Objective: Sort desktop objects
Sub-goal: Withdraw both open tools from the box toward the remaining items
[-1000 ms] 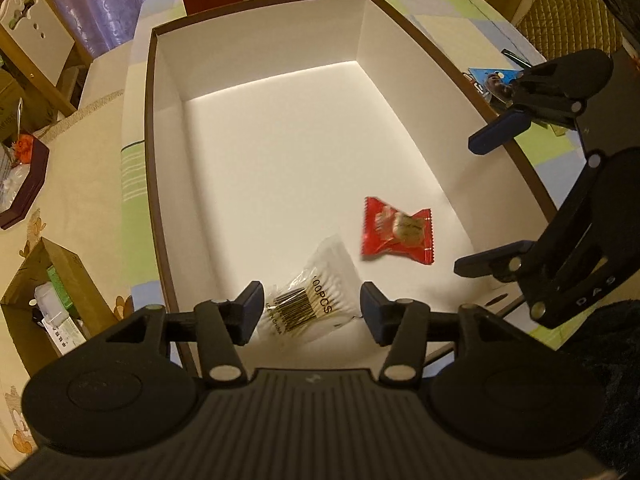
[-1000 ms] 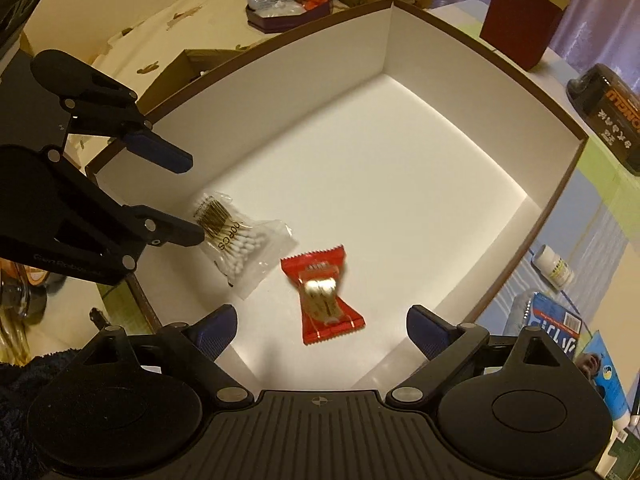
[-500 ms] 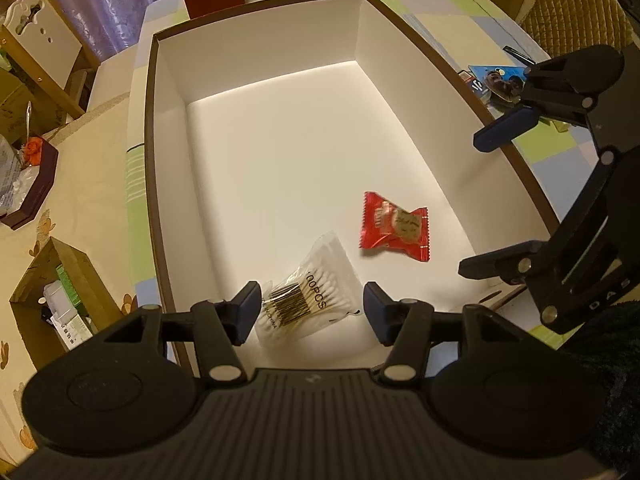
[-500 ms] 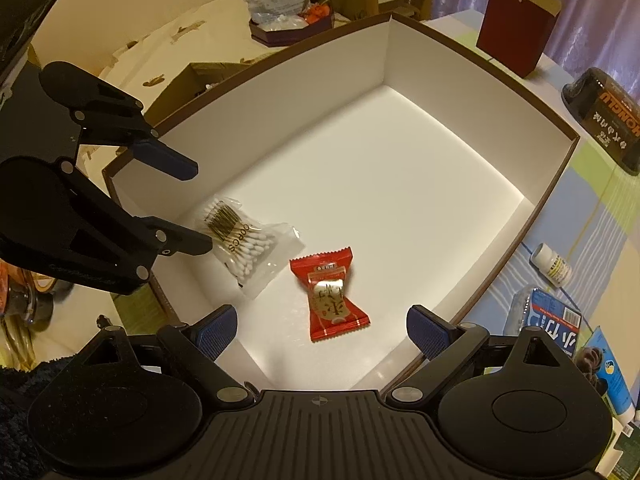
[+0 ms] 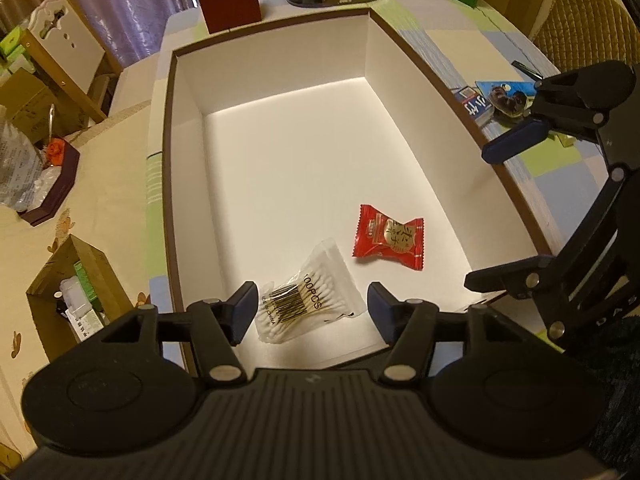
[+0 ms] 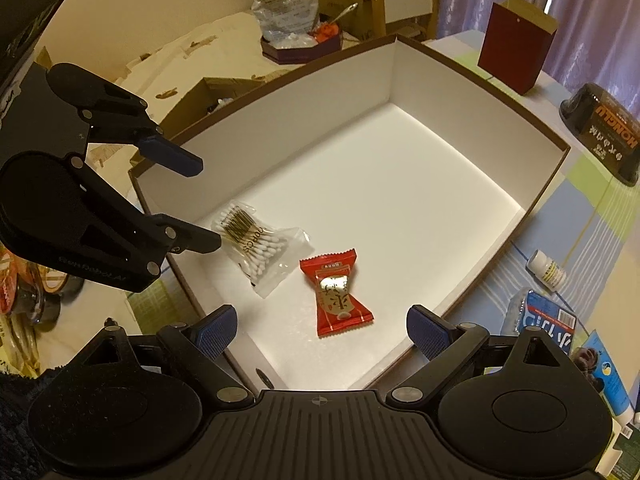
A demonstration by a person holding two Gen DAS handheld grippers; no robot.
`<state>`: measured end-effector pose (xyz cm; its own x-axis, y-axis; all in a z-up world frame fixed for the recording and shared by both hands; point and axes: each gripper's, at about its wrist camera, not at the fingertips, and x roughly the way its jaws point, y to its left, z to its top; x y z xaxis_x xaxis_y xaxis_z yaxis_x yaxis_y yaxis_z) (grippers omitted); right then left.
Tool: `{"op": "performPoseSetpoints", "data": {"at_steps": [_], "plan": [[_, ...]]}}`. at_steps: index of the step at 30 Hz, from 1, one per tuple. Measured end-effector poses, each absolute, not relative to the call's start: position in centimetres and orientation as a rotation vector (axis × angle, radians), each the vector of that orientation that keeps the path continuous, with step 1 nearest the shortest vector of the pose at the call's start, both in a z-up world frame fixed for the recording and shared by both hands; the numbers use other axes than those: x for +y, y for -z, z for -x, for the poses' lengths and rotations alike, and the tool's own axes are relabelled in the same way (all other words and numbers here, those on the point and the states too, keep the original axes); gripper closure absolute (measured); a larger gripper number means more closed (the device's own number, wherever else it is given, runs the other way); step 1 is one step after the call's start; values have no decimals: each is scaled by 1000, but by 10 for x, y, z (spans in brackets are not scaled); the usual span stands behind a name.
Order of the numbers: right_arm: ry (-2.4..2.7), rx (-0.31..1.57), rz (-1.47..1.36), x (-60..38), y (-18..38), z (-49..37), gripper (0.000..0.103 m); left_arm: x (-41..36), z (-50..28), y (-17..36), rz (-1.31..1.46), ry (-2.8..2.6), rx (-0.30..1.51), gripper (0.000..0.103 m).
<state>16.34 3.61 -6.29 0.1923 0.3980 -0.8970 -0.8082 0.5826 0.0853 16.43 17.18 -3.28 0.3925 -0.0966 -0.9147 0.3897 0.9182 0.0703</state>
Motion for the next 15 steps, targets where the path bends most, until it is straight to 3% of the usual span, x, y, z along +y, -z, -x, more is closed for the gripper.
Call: {"op": "performPoseSetpoints", "data": {"at_steps": [15], "plan": [[-932,999,429,5,40,-144,9,150,-135,8,-298,236,1081,43]]}}
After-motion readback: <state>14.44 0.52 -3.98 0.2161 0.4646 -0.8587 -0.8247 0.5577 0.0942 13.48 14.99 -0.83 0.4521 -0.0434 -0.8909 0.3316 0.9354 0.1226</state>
